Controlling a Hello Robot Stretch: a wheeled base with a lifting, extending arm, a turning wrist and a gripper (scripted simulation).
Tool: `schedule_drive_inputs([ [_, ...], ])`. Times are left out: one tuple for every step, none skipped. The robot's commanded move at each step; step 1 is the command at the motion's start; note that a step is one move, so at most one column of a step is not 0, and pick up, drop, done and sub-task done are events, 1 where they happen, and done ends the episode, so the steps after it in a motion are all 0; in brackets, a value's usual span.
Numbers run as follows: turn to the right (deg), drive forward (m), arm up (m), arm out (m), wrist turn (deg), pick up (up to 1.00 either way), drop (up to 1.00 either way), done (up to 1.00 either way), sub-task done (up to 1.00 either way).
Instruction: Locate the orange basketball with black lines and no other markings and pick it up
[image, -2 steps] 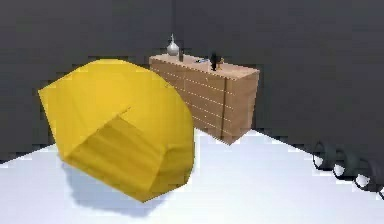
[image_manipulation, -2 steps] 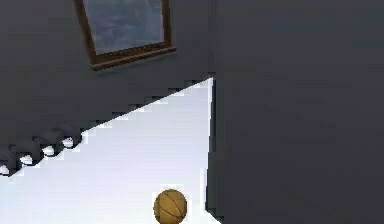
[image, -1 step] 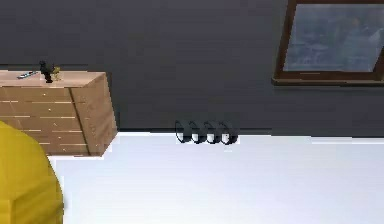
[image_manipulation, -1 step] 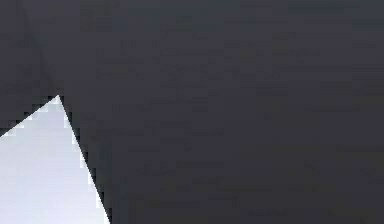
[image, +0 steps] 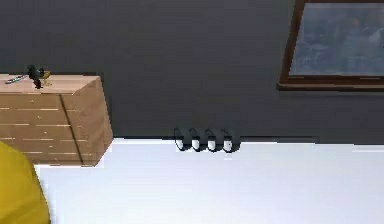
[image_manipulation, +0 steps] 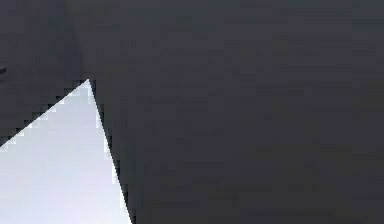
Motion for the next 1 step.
schedule_drive_inputs([
  [-36.0, 0.00, 0.00, 0.00, 0.0, 0.00, 0.00, 0.00, 0.00],
])
